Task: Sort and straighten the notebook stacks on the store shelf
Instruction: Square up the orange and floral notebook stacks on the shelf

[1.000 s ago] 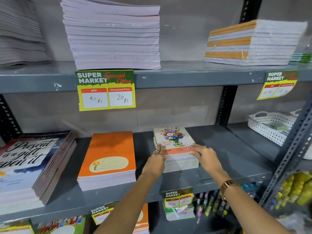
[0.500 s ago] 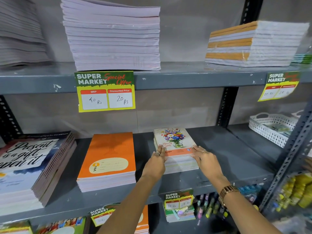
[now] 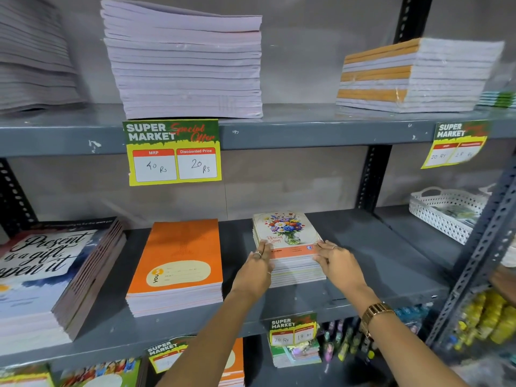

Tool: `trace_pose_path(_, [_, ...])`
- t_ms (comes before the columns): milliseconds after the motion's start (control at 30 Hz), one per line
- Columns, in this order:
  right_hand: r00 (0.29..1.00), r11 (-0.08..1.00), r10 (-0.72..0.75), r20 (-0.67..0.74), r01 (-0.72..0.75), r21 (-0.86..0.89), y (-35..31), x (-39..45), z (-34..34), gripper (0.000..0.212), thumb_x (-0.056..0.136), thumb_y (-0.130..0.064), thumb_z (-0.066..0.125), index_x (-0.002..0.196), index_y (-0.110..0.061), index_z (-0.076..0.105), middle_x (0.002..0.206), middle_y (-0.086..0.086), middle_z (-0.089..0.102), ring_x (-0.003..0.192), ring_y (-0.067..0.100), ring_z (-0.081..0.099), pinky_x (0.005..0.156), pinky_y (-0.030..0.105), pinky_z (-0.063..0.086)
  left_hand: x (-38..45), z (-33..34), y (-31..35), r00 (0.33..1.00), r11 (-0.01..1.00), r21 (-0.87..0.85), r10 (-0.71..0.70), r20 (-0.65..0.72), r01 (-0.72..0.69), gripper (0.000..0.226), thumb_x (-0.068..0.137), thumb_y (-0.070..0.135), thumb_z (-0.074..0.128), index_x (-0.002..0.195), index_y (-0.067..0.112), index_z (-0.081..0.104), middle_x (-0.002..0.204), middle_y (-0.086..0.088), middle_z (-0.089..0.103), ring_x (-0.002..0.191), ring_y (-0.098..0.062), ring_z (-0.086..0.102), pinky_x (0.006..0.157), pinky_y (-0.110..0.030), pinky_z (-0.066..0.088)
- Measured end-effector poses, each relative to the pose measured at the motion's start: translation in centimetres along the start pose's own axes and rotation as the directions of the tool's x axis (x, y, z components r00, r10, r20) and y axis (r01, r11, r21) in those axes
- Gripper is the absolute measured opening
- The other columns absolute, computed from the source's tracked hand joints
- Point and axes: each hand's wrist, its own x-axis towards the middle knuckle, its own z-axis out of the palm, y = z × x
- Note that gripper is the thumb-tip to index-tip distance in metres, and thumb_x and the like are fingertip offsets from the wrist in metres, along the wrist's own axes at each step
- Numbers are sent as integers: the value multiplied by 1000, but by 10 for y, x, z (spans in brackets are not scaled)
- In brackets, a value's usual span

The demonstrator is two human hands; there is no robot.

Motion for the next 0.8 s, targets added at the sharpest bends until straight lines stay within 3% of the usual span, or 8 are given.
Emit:
trace_pose_path(100, [999, 996, -32, -41, 28, -89, -2, -4, 2, 40, 93, -33, 50, 131, -20, 55, 142, -6, 50, 143, 12, 25, 102, 33, 44, -7, -3, -8, 1000, 999, -40, 18, 14, -17, 69, 96, 23, 43, 147, 17, -2, 160, -2, 1, 145, -27, 11, 115, -42, 28])
trace_pose_path(200, [986, 988, -86, -143, 66, -141, -13, -10, 8, 43, 89, -32, 54, 128, -14, 57, 138, 1, 55, 141, 20, 29, 109, 36, 37, -17, -5, -22, 999, 1000, -21, -11, -30, 10, 74, 95, 29, 45, 147, 11, -5, 159, -6, -3, 147, -23, 0, 119, -35, 9])
trace_pose_path(367, [936, 967, -234, -262, 197, -161, -48, -23, 12, 42, 75, -16, 75, 113, 0, 66, 119, 17, 67, 123, 37, 53, 100, 53, 44, -39, -17, -45, 966, 1000, -19, -28, -258, 23, 69, 96, 30, 43, 147, 10, 1, 159, -7, 4, 147, -20, 4, 118, -30, 12])
trace_pose_path(467, [888, 949, -304, -345, 252, -187, -78, -31, 10, 41, 75, -16, 75, 112, 0, 66, 119, 17, 67, 119, 38, 56, 97, 55, 44, -57, -31, -52, 906, 1000, 7, -15, -423, 20, 65, 96, 32, 41, 147, 10, 8, 158, -7, 11, 146, -21, 9, 117, -32, 17])
trace_pose_path(567, [813, 941, -337, -476, 271, -204, -110, -36, 1, 39, 87, -22, 54, 120, -3, 62, 127, 16, 62, 124, 36, 53, 105, 53, 36, -76, -52, -55, 797, 999, 53, 41, -603, -11, 61, 95, 28, 45, 144, 3, 19, 154, -15, 24, 143, -29, 19, 113, -40, 28])
trace_pose_path(667, [650, 919, -394, -650, 287, -270, -143, -43, -14, 45, 92, -29, 38, 123, -4, 60, 134, 15, 56, 135, 31, 37, 118, 45, 13, -95, -76, -62, 594, 988, 153, 133, -794, -16, 55, 93, 26, 40, 136, -7, 32, 143, -29, 37, 136, -36, 24, 108, -49, 31])
trace_pose_path(733, [533, 907, -414, -738, 304, -291, -166, -48, -25, 46, 92, -31, 40, 130, -6, 51, 153, 6, 29, 146, 22, 9, 119, 42, -3, -109, -95, -69, 502, 985, 171, 154, -851, -12, 57, 96, 34, 28, 135, -8, 29, 142, -32, 34, 141, -34, 16, 117, -42, 15])
trace_pose_path(800, [493, 918, -388, -779, 287, -275, -188, -50, -37, 50, 92, -33, 39, 135, -9, 37, 159, -7, -8, 146, 15, -11, 118, 43, -9, -121, -113, -73, 423, 984, 175, 169, -890, -25, 58, 97, 37, 22, 136, -6, 23, 142, -29, 29, 146, -23, -5, 119, -36, -1])
